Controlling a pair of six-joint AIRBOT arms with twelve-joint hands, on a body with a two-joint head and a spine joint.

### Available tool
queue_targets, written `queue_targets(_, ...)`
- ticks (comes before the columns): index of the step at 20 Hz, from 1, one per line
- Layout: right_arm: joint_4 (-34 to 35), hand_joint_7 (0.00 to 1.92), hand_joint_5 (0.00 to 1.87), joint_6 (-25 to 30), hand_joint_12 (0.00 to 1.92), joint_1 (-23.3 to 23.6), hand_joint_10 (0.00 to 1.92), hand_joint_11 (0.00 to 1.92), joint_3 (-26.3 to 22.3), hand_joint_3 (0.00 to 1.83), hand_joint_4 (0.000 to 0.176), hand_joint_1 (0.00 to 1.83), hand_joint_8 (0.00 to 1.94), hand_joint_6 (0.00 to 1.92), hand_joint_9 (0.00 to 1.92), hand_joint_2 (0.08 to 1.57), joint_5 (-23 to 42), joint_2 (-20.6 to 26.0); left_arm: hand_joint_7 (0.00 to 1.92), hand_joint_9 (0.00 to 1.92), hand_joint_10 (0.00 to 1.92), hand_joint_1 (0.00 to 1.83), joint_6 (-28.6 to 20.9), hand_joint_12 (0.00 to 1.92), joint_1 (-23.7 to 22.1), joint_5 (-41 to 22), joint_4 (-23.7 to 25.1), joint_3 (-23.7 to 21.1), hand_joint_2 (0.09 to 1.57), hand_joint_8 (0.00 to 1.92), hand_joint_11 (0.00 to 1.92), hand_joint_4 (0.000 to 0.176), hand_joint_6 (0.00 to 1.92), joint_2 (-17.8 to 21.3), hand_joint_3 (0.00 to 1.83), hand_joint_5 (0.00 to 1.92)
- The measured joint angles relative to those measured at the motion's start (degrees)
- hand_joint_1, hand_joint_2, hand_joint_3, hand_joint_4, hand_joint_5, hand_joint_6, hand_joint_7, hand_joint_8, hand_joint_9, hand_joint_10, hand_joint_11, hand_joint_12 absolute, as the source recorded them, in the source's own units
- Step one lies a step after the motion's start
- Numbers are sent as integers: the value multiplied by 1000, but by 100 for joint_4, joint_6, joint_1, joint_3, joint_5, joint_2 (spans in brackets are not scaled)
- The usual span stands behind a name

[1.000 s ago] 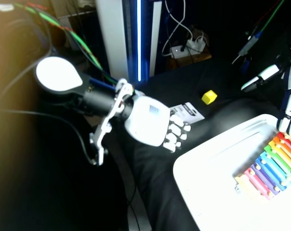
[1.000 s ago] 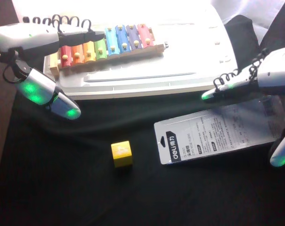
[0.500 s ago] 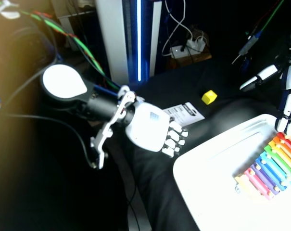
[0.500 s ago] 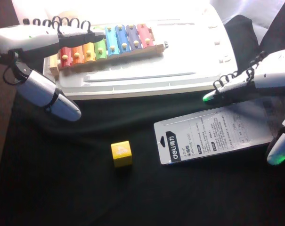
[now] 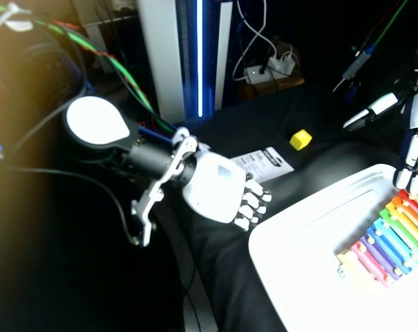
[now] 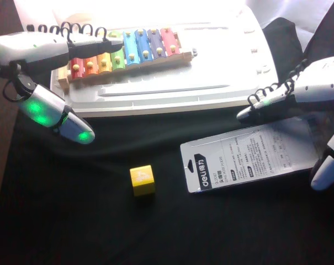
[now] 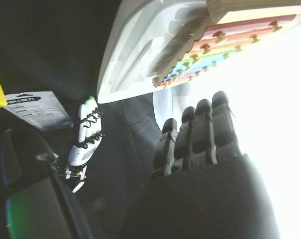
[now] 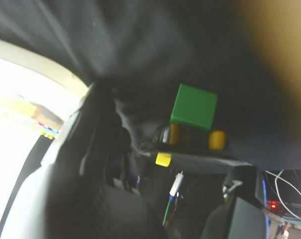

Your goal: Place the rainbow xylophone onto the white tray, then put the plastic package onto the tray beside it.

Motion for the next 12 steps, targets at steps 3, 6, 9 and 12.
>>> queue_targets(3, -11, 389, 399, 9, 318, -9, 5, 433, -2, 2, 0, 999, 4, 5, 421, 752, 4, 0, 0, 0, 0, 760, 2, 0, 17, -7, -9, 0, 699, 0, 0, 86, 0, 0, 1, 0)
queue_targets(6, -15, 523, 513, 15, 581, -35, 7, 354, -2, 2, 0, 1066, 10, 12, 521, 797, 4, 2, 0, 0, 0, 779, 2, 0, 20, -7, -13, 0, 706, 0, 0, 83, 0, 0, 3, 0)
queue_targets(9, -22, 644, 613, 28, 682, -52, 18, 402, -2, 0, 0, 1135, 9, 3, 633, 869, -4, 2, 5, 0, 0, 761, 2, 0, 17, -9, -11, 0, 715, 2, 0, 84, 0, 0, 5, 0)
queue_targets(12, 26, 857, 708, 42, 1152, -59, 85, 518, -2, 3, 0, 1276, 28, 3, 878, 948, -22, 4, 7, 0, 0, 775, 2, 0, 59, -24, -24, 0, 712, 3, 0, 98, 0, 0, 2, 0)
